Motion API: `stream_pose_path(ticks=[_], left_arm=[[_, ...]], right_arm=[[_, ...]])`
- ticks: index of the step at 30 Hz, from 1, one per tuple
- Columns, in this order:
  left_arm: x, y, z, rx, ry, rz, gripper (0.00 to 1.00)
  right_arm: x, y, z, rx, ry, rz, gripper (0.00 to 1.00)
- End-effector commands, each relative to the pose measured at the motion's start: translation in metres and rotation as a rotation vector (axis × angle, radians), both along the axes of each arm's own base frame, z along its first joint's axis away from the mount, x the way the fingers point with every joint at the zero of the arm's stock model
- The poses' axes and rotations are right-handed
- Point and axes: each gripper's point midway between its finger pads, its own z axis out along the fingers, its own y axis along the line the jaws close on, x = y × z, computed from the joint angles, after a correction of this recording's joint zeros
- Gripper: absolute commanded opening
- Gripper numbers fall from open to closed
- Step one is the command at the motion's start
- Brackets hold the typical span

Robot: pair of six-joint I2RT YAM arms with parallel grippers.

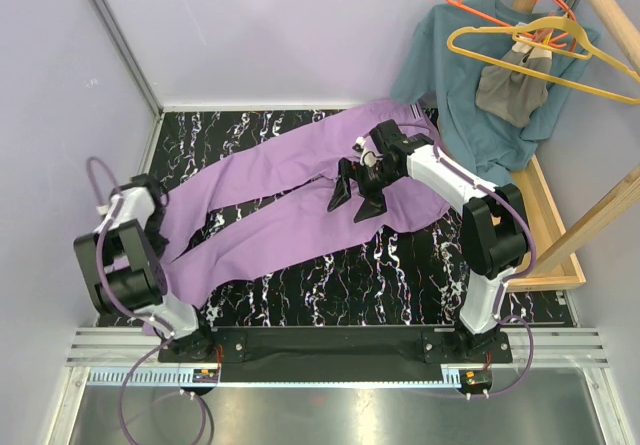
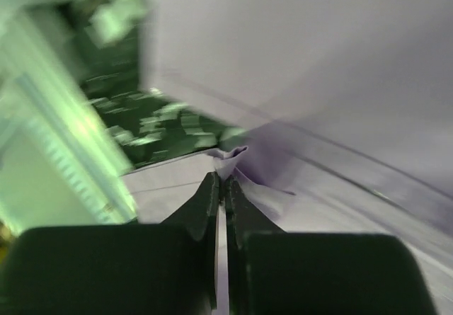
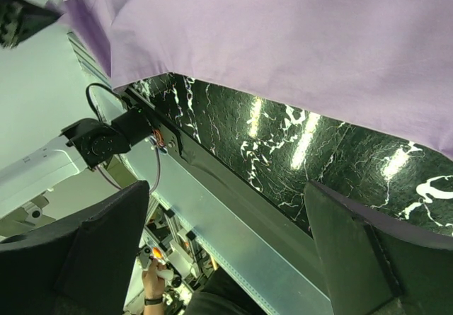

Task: Place the trousers on the hanger
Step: Flatten out the trousers at the center of the board.

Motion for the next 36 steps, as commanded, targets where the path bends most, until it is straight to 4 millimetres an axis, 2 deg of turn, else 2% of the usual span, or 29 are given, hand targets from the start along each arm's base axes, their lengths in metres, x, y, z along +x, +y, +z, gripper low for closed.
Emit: stream_pose_path(ticks=[1, 3, 5, 7, 8, 9, 10, 11, 12, 13, 16, 17, 19, 21, 23, 25, 26, 27, 28, 29, 30, 31, 32, 33, 34, 35, 36], left_arm=[[-0.048, 0.041, 0.061, 0.211, -0.042, 0.248, 0.0], [-0.062, 0.05, 0.084, 0.292, -0.048, 0.312, 0.0], [-0.081, 0.054, 0.098, 0.349, -0.06, 0.419, 0.0], [-0.104, 0.061, 0.097, 0.36, -0.045, 0.539, 0.01], [-0.106, 0.064, 0.092, 0.345, -0.06, 0.566, 0.05], [-0.106, 0.062, 0.083, 0.299, -0.068, 0.58, 0.26], [-0.109, 0.065, 0.08, 0.279, -0.055, 0.568, 0.39], [-0.107, 0.068, 0.077, 0.278, -0.047, 0.567, 0.43], [-0.111, 0.071, 0.08, 0.305, -0.02, 0.569, 0.56], [-0.115, 0.068, 0.081, 0.312, -0.002, 0.587, 0.63], [-0.117, 0.07, 0.084, 0.33, 0.004, 0.589, 0.96], [-0.114, 0.07, 0.084, 0.321, -0.008, 0.583, 0.98], [-0.105, 0.07, 0.09, 0.323, -0.025, 0.532, 0.99], [-0.096, 0.074, 0.104, 0.365, -0.039, 0.504, 0.99], [-0.074, 0.064, 0.112, 0.376, -0.079, 0.431, 0.99], [-0.038, 0.047, 0.12, 0.364, -0.184, 0.331, 0.96], [-0.019, 0.033, 0.115, 0.292, -0.244, 0.293, 0.93], [-0.002, 0.022, 0.112, 0.24, -0.296, 0.244, 0.89], [0.026, 0.009, 0.11, 0.191, -0.373, 0.159, 0.81], [0.042, -0.007, 0.107, 0.116, -0.43, 0.129, 0.7], [0.056, -0.017, 0.103, 0.068, -0.47, 0.094, 0.63], [0.08, -0.024, 0.104, 0.031, -0.544, 0.033, 0.57], [0.091, -0.034, 0.098, -0.025, -0.566, 0.013, 0.52], [0.1, -0.036, 0.095, -0.043, -0.58, 0.003, 0.41], [0.111, -0.036, 0.093, -0.052, -0.597, -0.003, 0.38], [0.117, -0.036, 0.09, -0.061, -0.594, -0.008, 0.36], [0.129, -0.037, 0.077, -0.085, -0.561, -0.015, 0.36]], right_arm=[[-0.002, 0.009, 0.015, 0.048, -0.009, 0.016, 0.98], [-0.007, 0.013, 0.015, 0.047, 0.001, 0.029, 0.98], [-0.011, 0.014, 0.016, 0.045, 0.011, 0.035, 0.98], [-0.015, 0.016, 0.016, 0.038, 0.02, 0.043, 0.98], [-0.014, 0.017, 0.017, 0.037, 0.015, 0.046, 0.98], [-0.015, 0.018, 0.016, 0.033, 0.015, 0.054, 1.0], [-0.015, 0.019, 0.016, 0.03, 0.017, 0.055, 1.0], [-0.014, 0.019, 0.016, 0.024, 0.009, 0.056, 1.0], [-0.013, 0.02, 0.015, 0.022, 0.011, 0.058, 1.0], [-0.011, 0.02, 0.016, 0.018, 0.005, 0.058, 1.0], [-0.006, 0.019, 0.015, -0.002, -0.013, 0.054, 1.0], [-0.005, 0.018, 0.014, -0.011, -0.017, 0.053, 1.0], [0.001, 0.012, 0.01, -0.058, -0.041, 0.04, 1.0], [0.005, 0.005, 0.006, -0.114, -0.065, 0.027, 1.0], [0.013, -0.012, -0.002, -0.23, -0.101, -0.004, 1.0], [0.022, -0.03, -0.007, -0.331, -0.132, -0.033, 1.0], [0.029, -0.041, -0.008, -0.362, -0.135, -0.063, 1.0], [0.034, -0.048, -0.009, -0.381, -0.137, -0.083, 1.0], [0.042, -0.056, -0.007, -0.396, -0.144, -0.111, 1.0], [0.05, -0.066, -0.006, -0.398, -0.144, -0.145, 0.99], [0.056, -0.071, -0.004, -0.401, -0.147, -0.166, 1.0], [0.064, -0.075, 0.001, -0.413, -0.166, -0.185, 1.0], [0.068, -0.076, 0.002, -0.419, -0.17, -0.189, 1.0], [0.073, -0.077, 0.004, -0.42, -0.181, -0.195, 0.95], [0.082, -0.075, 0.013, -0.414, -0.206, -0.203, 0.92], [0.087, -0.072, 0.009, -0.414, -0.204, -0.206, 0.89], [0.092, -0.07, 0.009, -0.409, -0.213, -0.209, 0.85]])
